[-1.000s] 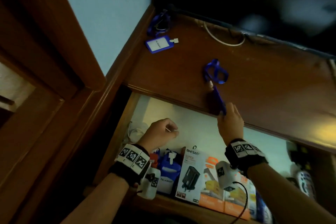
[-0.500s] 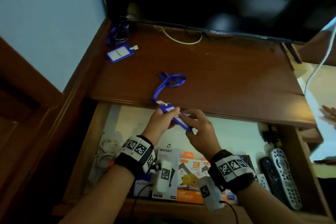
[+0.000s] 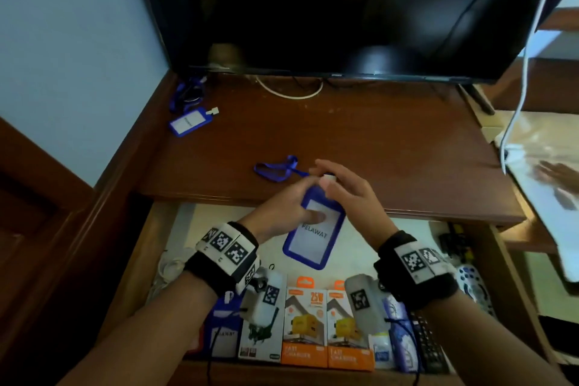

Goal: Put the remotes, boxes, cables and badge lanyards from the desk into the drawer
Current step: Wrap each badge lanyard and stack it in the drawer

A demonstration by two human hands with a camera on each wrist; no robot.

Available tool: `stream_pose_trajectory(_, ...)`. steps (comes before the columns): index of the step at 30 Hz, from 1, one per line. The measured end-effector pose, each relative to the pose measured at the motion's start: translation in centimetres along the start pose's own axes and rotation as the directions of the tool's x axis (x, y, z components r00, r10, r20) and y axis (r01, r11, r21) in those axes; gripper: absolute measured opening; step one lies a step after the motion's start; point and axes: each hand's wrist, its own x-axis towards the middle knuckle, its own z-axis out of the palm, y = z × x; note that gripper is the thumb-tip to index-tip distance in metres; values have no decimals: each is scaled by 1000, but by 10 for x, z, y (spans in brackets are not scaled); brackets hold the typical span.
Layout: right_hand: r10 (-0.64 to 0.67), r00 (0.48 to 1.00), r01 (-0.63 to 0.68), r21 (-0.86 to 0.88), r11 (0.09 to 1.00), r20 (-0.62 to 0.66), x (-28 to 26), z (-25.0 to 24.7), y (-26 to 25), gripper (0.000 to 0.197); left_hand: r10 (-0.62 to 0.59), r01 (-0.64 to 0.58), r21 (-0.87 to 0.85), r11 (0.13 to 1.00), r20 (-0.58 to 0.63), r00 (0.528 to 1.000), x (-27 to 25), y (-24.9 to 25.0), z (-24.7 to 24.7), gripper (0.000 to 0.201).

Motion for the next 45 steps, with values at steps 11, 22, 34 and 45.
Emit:
stream_pose_trajectory(11, 77, 990, -96, 163, 982, 118, 2, -1, -8, 49, 59, -108, -221, 969, -217, 974, -11, 21, -17, 42)
stream_pose_trajectory(22, 105, 980, -113, 37, 993, 169, 2, 11, -11, 12, -8, -210, -403, 891, -476, 879, -1, 9, -11, 50)
stream_pose_trajectory(34, 213, 917, -87, -352, 932, 338, 3, -12, -24, 9, 30, -42, 302, 952, 44, 999, -14, 36, -52, 37)
stream_pose_trajectory(45, 153, 955, -48, -378, 924, 254, 2, -18, -31, 19, 31, 35, 587, 809, -102, 994, -8, 41, -41, 26)
